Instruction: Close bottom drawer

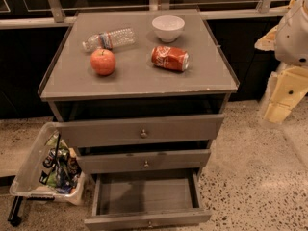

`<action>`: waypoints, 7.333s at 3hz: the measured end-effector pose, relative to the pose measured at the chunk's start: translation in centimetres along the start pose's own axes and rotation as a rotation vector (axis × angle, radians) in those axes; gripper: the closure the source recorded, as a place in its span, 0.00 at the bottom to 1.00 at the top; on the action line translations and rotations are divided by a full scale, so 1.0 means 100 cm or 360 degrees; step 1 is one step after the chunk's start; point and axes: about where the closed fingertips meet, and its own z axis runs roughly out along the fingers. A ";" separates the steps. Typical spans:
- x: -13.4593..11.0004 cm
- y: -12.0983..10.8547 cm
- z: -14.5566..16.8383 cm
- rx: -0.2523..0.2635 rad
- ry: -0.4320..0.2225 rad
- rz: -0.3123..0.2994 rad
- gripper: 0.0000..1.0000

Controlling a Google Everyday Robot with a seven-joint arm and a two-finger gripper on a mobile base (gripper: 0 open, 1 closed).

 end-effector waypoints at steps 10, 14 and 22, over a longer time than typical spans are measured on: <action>0.036 0.075 0.276 -0.0040 -0.0451 0.0317 1.00; 0.049 0.103 0.448 -0.0146 -0.0393 0.0520 1.00; 0.104 0.173 0.654 -0.0123 -0.0747 0.0425 1.00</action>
Offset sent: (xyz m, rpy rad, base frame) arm -0.0088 0.0011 -0.0222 0.0633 -0.0326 0.0221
